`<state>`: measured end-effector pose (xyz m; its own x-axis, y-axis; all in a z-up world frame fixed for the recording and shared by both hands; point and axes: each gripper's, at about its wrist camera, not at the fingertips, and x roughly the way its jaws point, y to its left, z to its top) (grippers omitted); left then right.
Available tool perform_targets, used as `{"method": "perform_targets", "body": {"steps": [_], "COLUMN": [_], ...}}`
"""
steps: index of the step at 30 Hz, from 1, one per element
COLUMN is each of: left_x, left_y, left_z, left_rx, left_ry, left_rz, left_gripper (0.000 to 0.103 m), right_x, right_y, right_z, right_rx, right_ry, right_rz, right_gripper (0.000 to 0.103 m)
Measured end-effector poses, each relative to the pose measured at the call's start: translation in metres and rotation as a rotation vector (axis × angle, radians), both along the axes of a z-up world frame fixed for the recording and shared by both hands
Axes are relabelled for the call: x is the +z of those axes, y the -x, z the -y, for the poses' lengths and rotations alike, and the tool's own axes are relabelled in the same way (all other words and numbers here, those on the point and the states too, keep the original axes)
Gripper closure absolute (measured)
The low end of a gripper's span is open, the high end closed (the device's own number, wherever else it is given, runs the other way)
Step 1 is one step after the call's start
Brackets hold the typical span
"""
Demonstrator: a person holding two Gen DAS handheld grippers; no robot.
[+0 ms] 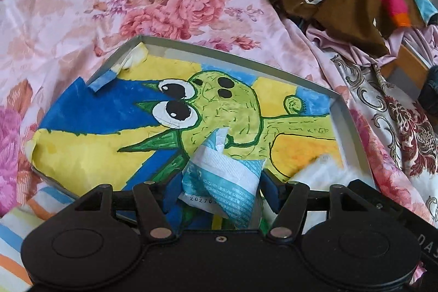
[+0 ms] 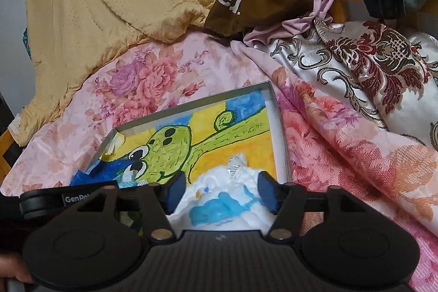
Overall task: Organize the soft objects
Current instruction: 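Carry towel with right tool into cartoon tray while left tool carries packet there, then release towel from right tool while left tool releases packet into the tray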
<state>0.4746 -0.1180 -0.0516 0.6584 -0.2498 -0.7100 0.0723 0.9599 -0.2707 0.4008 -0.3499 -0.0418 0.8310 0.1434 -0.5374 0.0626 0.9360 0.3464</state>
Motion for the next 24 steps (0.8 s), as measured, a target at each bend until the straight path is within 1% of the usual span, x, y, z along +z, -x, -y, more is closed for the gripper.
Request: {"method": "perform_targets", "body": {"steps": [3, 4, 6, 7, 9, 12, 14, 16, 18, 20, 21, 24], "left_x": [0.001, 0.003, 0.006, 0.008, 0.013, 0.019, 0.024, 0.031, 0.039, 0.047, 0.052, 0.067], "left_y": [0.002, 0.003, 0.007, 0.008, 0.012, 0.017, 0.021, 0.027, 0.036, 0.048, 0.056, 0.08], "left_z": [-0.003, -0.004, -0.008, -0.009, -0.011, -0.014, -0.015, -0.017, -0.02, -0.025, -0.028, -0.038], "left_rx": [0.006, 0.009, 0.016, 0.02, 0.02, 0.018, 0.019, 0.028, 0.036, 0.051, 0.059, 0.072], "left_ry": [0.006, 0.009, 0.014, 0.016, 0.023, 0.035, 0.034, 0.039, 0.061, 0.078, 0.083, 0.083], "left_rz": [0.001, 0.005, 0.018, 0.026, 0.041, 0.048, 0.056, 0.073, 0.099, 0.138, 0.162, 0.236], "left_gripper": [0.031, 0.031, 0.025, 0.024, 0.021, 0.02, 0.016, 0.015, 0.013, 0.01, 0.005, 0.002], "right_x": [0.002, 0.002, 0.004, 0.006, 0.009, 0.018, 0.025, 0.036, 0.048, 0.059, 0.064, 0.079], "right_y": [0.002, 0.003, 0.004, 0.005, 0.008, 0.015, 0.022, 0.031, 0.042, 0.053, 0.06, 0.081], "right_z": [0.001, 0.001, 0.002, 0.003, 0.003, 0.005, 0.004, 0.002, -0.003, -0.009, -0.013, -0.024], "right_rx": [-0.005, -0.006, -0.008, -0.009, -0.015, -0.022, -0.026, -0.027, -0.027, -0.026, -0.026, -0.019], "right_ry": [-0.002, -0.003, -0.004, -0.002, 0.007, 0.016, 0.032, 0.068, 0.112, 0.162, 0.19, 0.251], "right_rz": [0.012, 0.019, 0.031, 0.039, 0.047, 0.071, 0.089, 0.11, 0.134, 0.158, 0.172, 0.211], "right_gripper": [0.025, 0.022, 0.018, 0.016, 0.014, 0.011, 0.009, 0.007, 0.004, 0.004, 0.003, 0.002]}}
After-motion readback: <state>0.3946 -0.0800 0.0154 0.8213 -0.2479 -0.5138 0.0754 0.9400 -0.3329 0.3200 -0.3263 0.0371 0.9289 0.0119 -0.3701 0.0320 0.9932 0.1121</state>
